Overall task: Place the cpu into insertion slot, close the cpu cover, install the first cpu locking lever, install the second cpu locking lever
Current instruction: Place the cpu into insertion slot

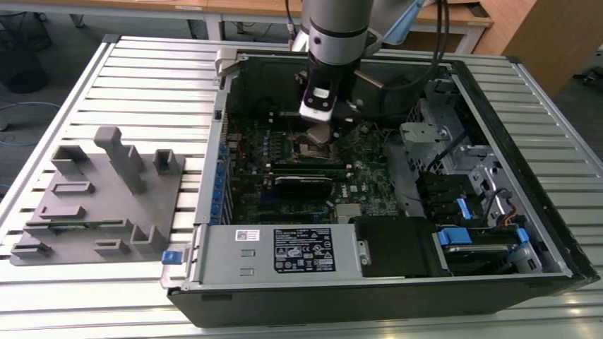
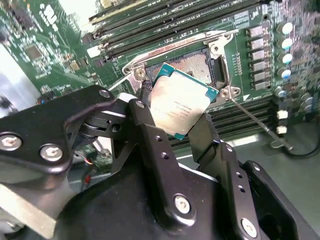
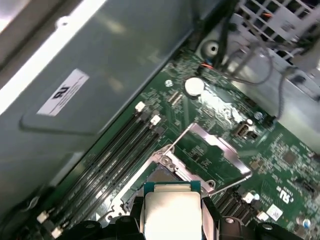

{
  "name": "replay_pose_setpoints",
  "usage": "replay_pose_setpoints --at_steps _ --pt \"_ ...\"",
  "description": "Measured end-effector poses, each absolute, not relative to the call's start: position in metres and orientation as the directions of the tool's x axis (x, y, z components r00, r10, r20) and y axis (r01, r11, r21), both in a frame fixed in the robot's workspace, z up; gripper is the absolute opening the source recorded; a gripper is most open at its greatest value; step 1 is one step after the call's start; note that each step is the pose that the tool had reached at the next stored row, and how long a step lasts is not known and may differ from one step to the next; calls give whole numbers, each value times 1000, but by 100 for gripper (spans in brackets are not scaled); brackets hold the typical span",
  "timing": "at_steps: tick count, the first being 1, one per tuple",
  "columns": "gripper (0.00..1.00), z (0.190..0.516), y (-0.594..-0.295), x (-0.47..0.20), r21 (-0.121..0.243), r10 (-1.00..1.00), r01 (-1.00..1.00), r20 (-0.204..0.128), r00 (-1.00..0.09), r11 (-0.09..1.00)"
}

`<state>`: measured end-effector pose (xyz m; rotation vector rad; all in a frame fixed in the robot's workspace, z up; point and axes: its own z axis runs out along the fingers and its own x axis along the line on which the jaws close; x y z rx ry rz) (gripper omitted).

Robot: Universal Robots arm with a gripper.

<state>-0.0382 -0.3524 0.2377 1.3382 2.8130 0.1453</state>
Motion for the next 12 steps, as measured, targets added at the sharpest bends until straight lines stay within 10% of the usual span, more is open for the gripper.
replay_pose_setpoints --at_steps 12 --pt "54 236 -352 -38 94 894 891 19 -448 445"
